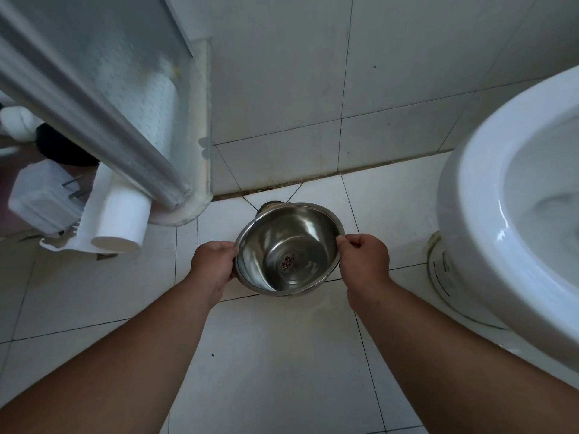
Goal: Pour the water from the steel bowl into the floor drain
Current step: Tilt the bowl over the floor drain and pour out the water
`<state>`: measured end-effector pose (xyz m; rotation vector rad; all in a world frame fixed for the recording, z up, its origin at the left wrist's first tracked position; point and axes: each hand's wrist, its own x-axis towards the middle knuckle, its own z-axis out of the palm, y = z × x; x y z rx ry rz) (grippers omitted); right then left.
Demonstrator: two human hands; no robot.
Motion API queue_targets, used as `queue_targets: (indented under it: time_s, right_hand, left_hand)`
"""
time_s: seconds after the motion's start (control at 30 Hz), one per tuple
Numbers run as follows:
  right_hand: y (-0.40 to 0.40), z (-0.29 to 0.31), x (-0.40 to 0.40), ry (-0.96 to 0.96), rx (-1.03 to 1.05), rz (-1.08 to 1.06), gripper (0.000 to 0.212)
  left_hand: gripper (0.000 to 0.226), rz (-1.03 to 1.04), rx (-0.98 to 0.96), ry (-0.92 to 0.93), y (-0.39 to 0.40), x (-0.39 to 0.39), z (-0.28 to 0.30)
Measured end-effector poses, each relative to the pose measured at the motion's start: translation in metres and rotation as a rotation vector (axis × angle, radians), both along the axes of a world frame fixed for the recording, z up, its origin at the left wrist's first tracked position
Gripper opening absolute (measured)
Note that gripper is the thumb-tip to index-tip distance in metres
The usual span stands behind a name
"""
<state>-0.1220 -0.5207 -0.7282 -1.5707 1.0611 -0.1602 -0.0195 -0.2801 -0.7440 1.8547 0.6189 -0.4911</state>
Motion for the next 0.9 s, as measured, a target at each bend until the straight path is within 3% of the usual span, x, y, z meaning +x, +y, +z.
queue_targets:
  time_s: [0.4, 0.9]
  right_hand:
    - [-0.0012, -0.0022, 0.0042, -0.001, 0.032, -0.008, 0.026]
    - [-0.0015, 0.0005, 0.0046, -0.004, 0.047, -0.001, 0.025]
  left_hand:
    - [0.018, -0.007, 0.024, 0.004, -0.0015, 0.002, 0.0016]
    - [0.032, -0.001, 0.023, 0.011, -0.0038, 0.0023, 0.0011]
